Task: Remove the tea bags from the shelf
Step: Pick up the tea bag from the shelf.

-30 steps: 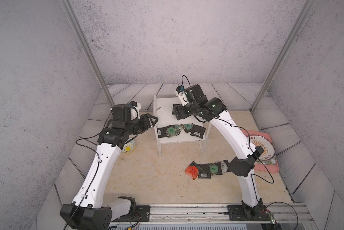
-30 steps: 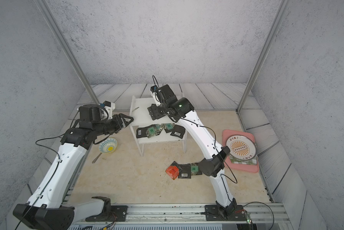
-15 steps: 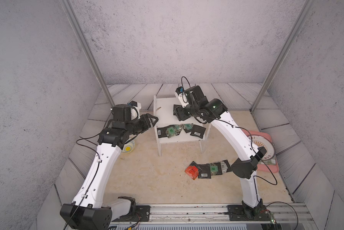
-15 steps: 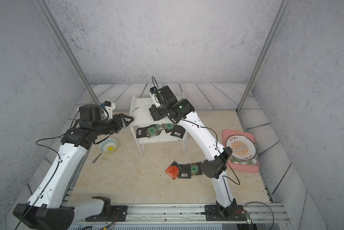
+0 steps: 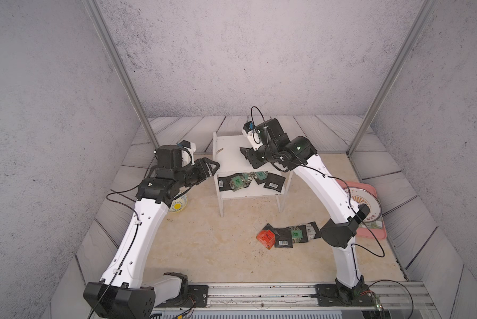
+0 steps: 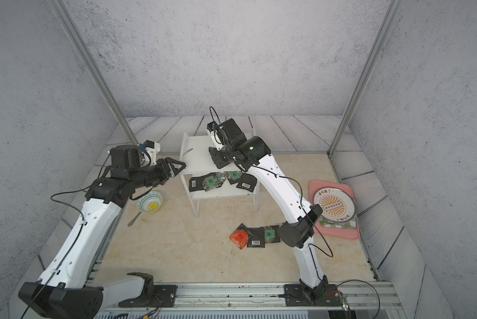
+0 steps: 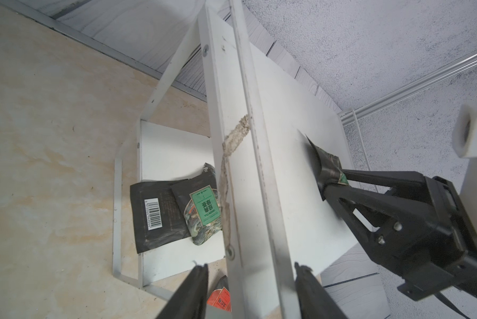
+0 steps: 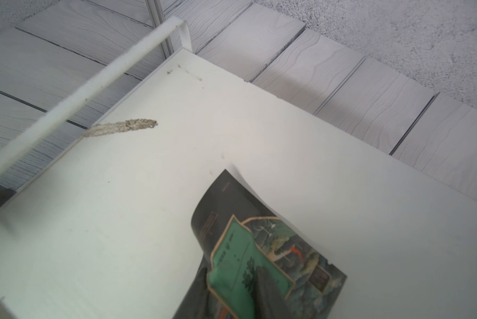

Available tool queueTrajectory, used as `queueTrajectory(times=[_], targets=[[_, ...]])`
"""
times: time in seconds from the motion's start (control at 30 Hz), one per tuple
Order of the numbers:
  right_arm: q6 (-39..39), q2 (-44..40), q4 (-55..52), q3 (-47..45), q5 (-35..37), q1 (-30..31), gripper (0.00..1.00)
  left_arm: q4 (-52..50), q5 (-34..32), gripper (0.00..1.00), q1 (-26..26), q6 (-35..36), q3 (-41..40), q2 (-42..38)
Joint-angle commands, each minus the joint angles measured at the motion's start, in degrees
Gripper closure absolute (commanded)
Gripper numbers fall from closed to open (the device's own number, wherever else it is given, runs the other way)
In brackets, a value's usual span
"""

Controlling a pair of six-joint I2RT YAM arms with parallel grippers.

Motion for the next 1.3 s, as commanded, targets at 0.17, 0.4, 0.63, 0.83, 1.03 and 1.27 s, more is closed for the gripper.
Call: queueTrajectory(times=[0.17,0.4,0.63,0.83,1.03,1.27], targets=[[-1.3,-0.85,-9.65,0.18,0.57,-0.13,0.81,-0.75,-1.09,0.46,0.42,0.22,-0.96,-0.5],[-2.15,-4.58,-8.86,-0.85,0.32,0.23,0.83,-1.16,-1.76,0.47,0.42,0.28,-0.8,-1.04],[-2.89,-9.23,-7.57,-3.08,-1.26,1.32,0.83,-2.66,-3.24,0.46,0.42,1.04,-0.62,-2.62],[-4.27,-15.73,-6.28,-9.56,-1.2,3.96,0.82,-4.82,-4.68,0.46,0.42,2.02,-1.35,-4.72],[-4.64,-24.28,-2.66,-21.57,-2.63,6.65,0.82,-6.34,-5.32,0.46,0.43,2.16,-3.37,-7.17],[-4.36,-36.34,5.03,-41.74,-5.81,10.19,0.81,-9.38,-7.21,0.46,0.42,3.54,-7.27,-11.09]])
